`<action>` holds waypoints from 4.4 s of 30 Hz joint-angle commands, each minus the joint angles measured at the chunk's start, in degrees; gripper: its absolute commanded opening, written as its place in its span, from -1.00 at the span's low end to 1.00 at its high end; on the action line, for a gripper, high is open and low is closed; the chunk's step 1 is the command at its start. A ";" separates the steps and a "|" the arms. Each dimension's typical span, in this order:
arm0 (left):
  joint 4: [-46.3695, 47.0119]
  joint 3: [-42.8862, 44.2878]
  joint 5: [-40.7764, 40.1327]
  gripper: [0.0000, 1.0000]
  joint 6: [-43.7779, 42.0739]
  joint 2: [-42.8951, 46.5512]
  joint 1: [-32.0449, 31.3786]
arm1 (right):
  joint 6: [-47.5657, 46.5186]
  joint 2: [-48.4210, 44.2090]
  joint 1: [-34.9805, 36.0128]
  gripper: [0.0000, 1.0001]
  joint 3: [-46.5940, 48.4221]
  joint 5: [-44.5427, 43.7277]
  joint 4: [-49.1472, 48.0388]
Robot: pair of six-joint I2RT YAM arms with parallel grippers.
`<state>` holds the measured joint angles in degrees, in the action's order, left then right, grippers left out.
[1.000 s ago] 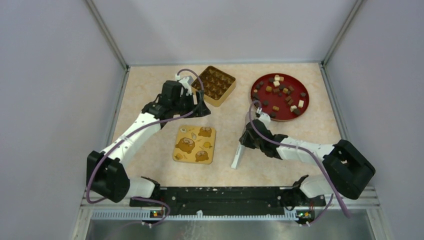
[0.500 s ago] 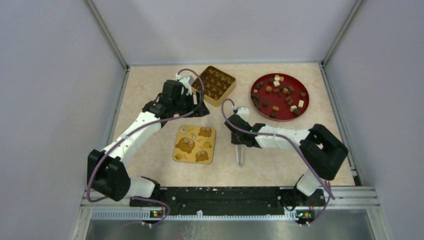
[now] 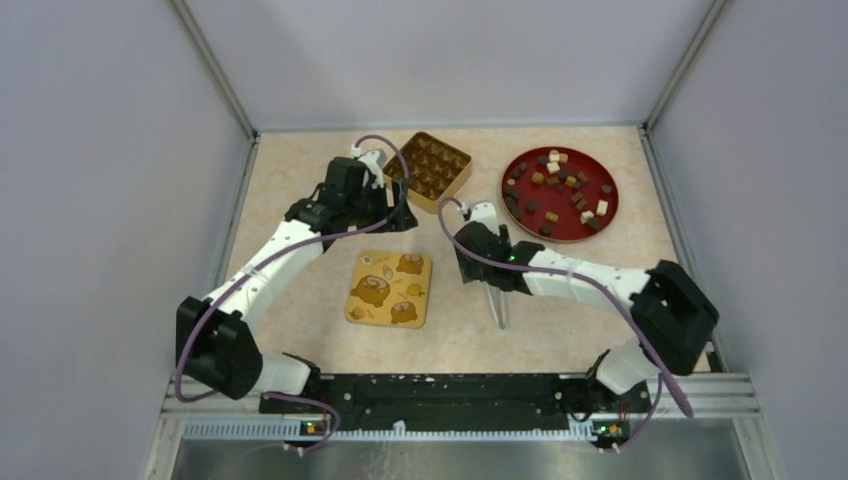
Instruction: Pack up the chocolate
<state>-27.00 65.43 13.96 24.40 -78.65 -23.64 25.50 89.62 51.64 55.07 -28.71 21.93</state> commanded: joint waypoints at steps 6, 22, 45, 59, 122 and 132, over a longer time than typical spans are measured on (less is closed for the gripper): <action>0.81 0.02 -1.49 0.61 -0.15 1.22 0.32 | 15.24 -16.76 0.26 0.48 -11.96 0.49 -4.26; 1.52 0.00 -1.60 0.61 0.74 1.05 0.35 | 13.84 -6.42 -0.43 0.38 -14.89 -0.53 -13.52; 1.12 0.21 -2.79 0.61 0.03 1.50 0.35 | 7.28 -2.16 -4.28 0.30 -11.11 2.23 -12.56; 1.25 0.22 -3.06 0.61 -0.15 1.53 0.35 | 6.99 -1.64 -4.31 0.30 -8.23 4.58 -9.12; -0.73 1.69 -6.97 0.61 -2.69 3.56 0.46 | -13.38 -12.85 -34.09 -0.50 10.61 23.13 16.59; -0.69 1.39 -6.84 0.61 -2.52 3.52 0.44 | -14.54 -11.93 -34.56 -0.39 11.85 20.43 18.28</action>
<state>-28.27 65.89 7.81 22.37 -77.01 -23.38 11.94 77.52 17.89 62.78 -6.46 40.49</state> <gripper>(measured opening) 0.805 0.306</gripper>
